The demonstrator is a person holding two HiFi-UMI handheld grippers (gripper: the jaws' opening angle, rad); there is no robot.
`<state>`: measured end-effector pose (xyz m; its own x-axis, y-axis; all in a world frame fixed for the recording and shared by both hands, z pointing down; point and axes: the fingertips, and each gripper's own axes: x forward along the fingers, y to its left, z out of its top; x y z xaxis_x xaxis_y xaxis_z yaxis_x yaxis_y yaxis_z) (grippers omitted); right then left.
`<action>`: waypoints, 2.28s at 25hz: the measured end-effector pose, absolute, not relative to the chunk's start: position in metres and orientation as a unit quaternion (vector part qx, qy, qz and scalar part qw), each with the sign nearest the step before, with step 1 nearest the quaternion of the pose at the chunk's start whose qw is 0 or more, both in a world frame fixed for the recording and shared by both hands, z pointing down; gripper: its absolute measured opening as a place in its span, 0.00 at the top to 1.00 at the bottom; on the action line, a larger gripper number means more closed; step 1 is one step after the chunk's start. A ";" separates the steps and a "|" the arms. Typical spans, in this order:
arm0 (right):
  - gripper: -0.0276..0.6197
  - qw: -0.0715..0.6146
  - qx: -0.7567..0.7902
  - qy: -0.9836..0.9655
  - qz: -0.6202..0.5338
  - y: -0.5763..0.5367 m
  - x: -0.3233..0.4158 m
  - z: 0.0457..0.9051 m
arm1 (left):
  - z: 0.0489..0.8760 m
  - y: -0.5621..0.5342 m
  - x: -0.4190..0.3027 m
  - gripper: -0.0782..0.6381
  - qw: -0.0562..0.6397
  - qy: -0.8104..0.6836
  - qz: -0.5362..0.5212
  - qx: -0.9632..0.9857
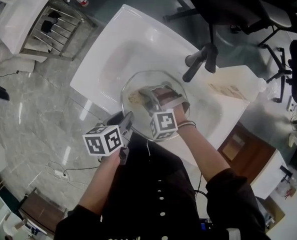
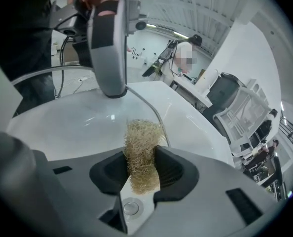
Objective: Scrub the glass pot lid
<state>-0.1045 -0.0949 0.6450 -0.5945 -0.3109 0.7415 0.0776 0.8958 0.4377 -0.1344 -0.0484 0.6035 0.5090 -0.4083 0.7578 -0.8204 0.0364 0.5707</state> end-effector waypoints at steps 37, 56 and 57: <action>0.73 0.513 -0.103 -0.820 -0.233 0.018 0.049 0.642 | 0.599 -0.048 -0.132 0.69 0.545 -0.470 0.200 0.665; 0.73 0.465 0.005 -0.855 -0.231 -0.029 -0.013 0.610 | 0.599 -0.048 -0.133 0.69 0.569 -0.459 0.161 0.663; 0.73 0.458 0.022 -0.859 -0.228 -0.037 -0.026 0.609 | 0.599 -0.049 -0.133 0.69 0.574 -0.457 0.152 0.662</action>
<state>-0.0256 -0.0370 0.6093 -0.5793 -0.2470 0.7768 0.1711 0.8949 0.4121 -0.1330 -0.0488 0.5993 0.5357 -0.4317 0.7257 -0.7799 0.0765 0.6212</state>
